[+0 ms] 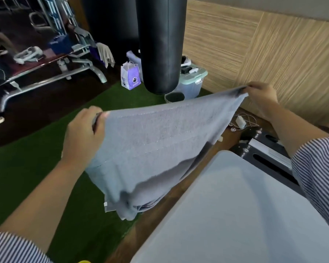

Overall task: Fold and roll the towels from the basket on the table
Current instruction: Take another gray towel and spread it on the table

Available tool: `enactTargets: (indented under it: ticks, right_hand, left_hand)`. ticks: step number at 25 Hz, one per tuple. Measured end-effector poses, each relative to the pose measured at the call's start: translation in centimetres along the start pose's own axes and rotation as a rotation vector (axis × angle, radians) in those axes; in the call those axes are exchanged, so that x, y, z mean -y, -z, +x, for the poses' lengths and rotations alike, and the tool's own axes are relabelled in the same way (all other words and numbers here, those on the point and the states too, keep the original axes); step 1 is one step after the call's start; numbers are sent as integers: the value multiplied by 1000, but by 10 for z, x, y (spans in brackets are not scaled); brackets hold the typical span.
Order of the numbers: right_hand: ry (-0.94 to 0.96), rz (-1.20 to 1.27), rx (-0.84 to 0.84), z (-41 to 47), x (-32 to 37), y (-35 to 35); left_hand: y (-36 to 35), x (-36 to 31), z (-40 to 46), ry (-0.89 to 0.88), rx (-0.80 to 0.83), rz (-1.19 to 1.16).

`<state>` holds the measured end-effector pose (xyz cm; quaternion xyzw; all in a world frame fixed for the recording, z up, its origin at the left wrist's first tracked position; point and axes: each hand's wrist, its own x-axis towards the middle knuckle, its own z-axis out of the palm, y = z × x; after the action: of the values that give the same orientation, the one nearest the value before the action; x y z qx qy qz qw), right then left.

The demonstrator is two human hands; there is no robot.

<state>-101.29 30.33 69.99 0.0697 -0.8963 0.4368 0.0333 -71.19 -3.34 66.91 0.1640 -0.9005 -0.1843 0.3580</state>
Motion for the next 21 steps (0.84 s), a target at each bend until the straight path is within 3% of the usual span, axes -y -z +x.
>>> enactTargets:
  ticks: [9,13,21]
  right_hand:
    - [-93,-267,299,-46,-132,-20]
    - [48,-542,391,-81,-194,23]
    - [240,-665,391,-164,-282,145]
  left_hand:
    - [-43,-9,-157,181,330,-61]
    - [-50,-66,-243,261,397,-95]
    - [-27,-193,-360,329,392,-11]
